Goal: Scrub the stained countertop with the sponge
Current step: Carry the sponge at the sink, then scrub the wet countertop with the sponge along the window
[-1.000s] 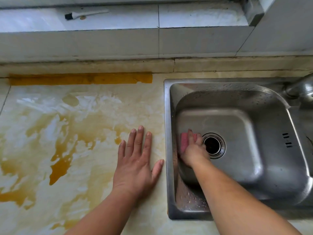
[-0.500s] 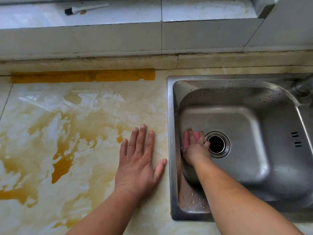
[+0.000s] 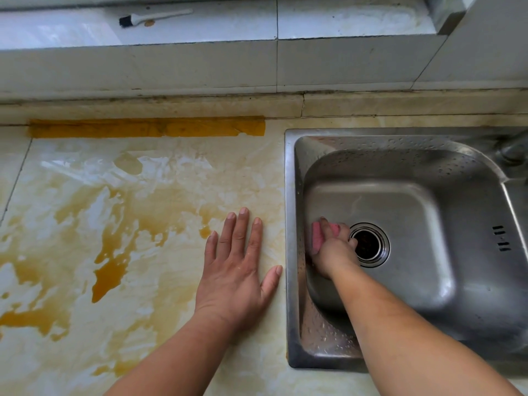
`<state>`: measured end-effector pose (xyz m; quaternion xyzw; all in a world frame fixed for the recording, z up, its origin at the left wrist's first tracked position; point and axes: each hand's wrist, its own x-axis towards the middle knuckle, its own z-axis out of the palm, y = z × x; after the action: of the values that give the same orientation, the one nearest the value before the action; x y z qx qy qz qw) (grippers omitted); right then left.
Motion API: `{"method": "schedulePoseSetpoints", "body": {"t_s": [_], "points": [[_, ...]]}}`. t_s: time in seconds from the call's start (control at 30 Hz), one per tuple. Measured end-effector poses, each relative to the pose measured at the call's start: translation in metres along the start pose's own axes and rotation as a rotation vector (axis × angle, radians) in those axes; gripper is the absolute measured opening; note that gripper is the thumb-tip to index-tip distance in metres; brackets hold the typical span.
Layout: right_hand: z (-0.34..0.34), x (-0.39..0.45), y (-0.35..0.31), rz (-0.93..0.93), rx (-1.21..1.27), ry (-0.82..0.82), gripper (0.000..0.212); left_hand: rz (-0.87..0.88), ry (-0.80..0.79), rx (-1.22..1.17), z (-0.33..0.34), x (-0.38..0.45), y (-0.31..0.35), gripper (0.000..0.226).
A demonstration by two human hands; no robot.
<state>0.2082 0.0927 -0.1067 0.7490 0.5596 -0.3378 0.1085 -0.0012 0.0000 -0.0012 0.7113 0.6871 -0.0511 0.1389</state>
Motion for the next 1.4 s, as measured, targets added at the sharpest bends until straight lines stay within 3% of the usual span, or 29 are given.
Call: {"method": "schedulePoseSetpoints", "body": {"t_s": [0.13,0.37,0.57,0.87,1.07,1.4], "points": [[-0.004,-0.004,0.001,0.013,0.087,-0.008,0.068,-0.003,-0.034,-0.009,-0.005,0.0,0.002,0.086],[-0.026,-0.033,0.004,-0.014,0.315,0.023,0.087,-0.007,-0.077,-0.002,-0.004,0.001,0.002,0.084],[-0.065,-0.078,0.004,-0.167,0.446,0.113,0.094,-0.008,-0.128,-0.023,-0.009,0.001,0.001,0.082],[-0.101,-0.149,-0.029,-0.392,0.265,0.19,0.087,-0.018,-0.224,-0.041,-0.035,-0.003,-0.004,0.084],[-0.107,-0.171,-0.051,-0.414,0.171,0.105,0.086,-0.152,-0.23,-0.037,-0.048,-0.029,-0.023,0.083],[-0.066,-0.203,-0.087,-0.4,0.049,0.068,0.084,-0.293,-0.198,-0.04,-0.058,-0.072,-0.135,0.081]]}}
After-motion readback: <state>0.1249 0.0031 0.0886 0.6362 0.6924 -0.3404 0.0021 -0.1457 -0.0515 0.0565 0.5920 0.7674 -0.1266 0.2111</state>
